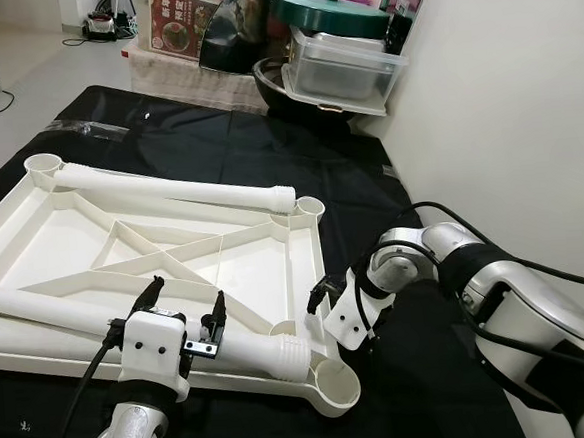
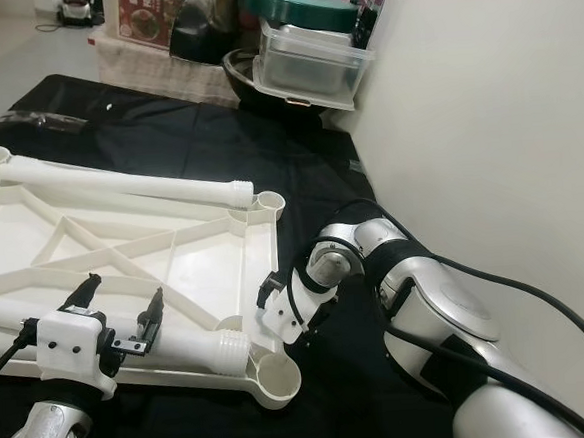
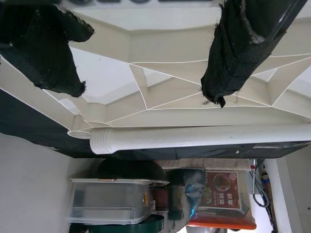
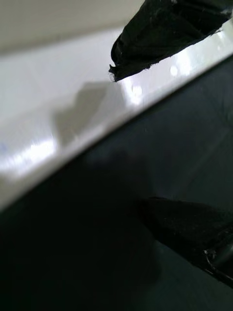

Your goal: Building children table

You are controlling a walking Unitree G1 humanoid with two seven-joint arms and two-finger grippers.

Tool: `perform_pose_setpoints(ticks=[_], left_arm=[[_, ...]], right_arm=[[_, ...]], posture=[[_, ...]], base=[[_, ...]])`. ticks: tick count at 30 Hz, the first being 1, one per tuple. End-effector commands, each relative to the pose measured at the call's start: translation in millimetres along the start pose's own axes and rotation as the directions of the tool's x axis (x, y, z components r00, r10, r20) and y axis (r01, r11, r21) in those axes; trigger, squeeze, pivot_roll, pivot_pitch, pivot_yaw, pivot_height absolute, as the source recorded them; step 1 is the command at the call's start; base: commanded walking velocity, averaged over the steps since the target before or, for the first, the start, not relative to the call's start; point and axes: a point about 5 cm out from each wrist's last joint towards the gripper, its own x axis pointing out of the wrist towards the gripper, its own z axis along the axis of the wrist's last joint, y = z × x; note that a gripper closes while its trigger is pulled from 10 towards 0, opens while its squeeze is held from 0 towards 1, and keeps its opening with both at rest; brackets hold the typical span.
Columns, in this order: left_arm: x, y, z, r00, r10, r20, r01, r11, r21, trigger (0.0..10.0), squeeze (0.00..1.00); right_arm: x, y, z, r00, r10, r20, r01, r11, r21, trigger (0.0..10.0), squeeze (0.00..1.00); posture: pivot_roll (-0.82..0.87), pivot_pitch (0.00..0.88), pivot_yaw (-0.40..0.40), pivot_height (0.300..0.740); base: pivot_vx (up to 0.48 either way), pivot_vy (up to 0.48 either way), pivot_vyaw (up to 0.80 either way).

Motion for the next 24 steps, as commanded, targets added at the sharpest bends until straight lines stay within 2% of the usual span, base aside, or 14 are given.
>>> perform_pose_setpoints(ticks=[1, 3, 4, 5, 6, 7, 11, 21, 24], left_arm=[[0.2, -5.5, 0, 1.000, -0.010, 0.005, 0.010, 1.000, -0.021, 10.0, 0.00], [0.3, -5.3, 3, 1.000, -0.008, 0.017, 0.008, 1.000, -0.015, 10.0, 0.00], [0.5, -4.5, 8, 0.999, -0.003, 0.037, 0.003, 1.000, -0.009, 10.0, 0.00], [0.6, -3.3, 13, 0.999, 0.003, 0.054, -0.003, 1.000, -0.003, 10.0, 0.00], [0.6, -3.3, 13, 0.999, 0.003, 0.054, -0.003, 1.000, -0.003, 10.0, 0.00], [1.0, -1.0, 19, 0.997, 0.012, 0.074, -0.012, 1.000, -0.001, 10.0, 0.00], [1.9, 7.9, 31, 0.993, 0.034, 0.115, -0.036, 0.999, 0.016, 10.0, 0.00], [5.3, 20.1, 41, 0.986, 0.053, 0.155, -0.062, 0.997, 0.054, 10.0, 0.00], [3.0, 25.7, 40, 0.986, 0.074, 0.150, -0.086, 0.994, 0.073, 10.0, 0.00]], right_arm=[[7.4, 12.4, 0, 0.999, 0.042, -0.013, -0.042, 0.999, 0.013, 10.0, 0.00], [11.5, 15.1, 0, 0.999, 0.049, -0.021, -0.049, 0.999, 0.020, 9.7, 0.00], [15.5, 17.1, 2, 0.999, 0.048, -0.023, -0.047, 0.998, 0.037, 7.8, 0.00], [18.2, 18.6, 2, 0.999, 0.047, -0.022, -0.046, 0.998, 0.053, 4.5, 0.00], [18.2, 18.6, 2, 0.999, 0.047, -0.022, -0.046, 0.998, 0.053, 4.5, 0.00], [20.1, 20.5, 3, 0.999, 0.050, -0.023, -0.048, 0.996, 0.071, 0.0, 0.00], [21.3, 21.8, 3, 0.999, 0.036, -0.015, -0.034, 0.993, 0.109, 0.0, 0.00], [15.8, 16.6, 5, 0.999, -0.031, 0.037, 0.027, 0.992, 0.122, 0.0, 0.00], [12.4, 11.2, 5, 0.994, -0.092, 0.060, 0.079, 0.980, 0.182, 0.0, 0.00]], posture=[[0.20, 0.000, -0.273, 0.740], [0.21, 0.000, -0.274, 0.740], [0.22, 0.000, -0.277, 0.740], [0.22, 0.000, -0.278, 0.740], [0.22, 0.000, -0.278, 0.740], [0.22, 0.000, -0.278, 0.740], [0.23, 0.000, -0.277, 0.740], [0.22, 0.000, -0.264, 0.740], [0.21, 0.000, -0.262, 0.740]], base=[[0.000, 0.000, 0.00], [0.000, 0.000, 0.00], [0.000, 0.000, 0.00], [0.000, 0.000, 0.00], [0.000, 0.000, 0.00], [0.000, 0.000, 0.00], [0.000, 0.000, 0.00], [0.000, 0.000, 0.00], [0.000, 0.000, 0.00]])
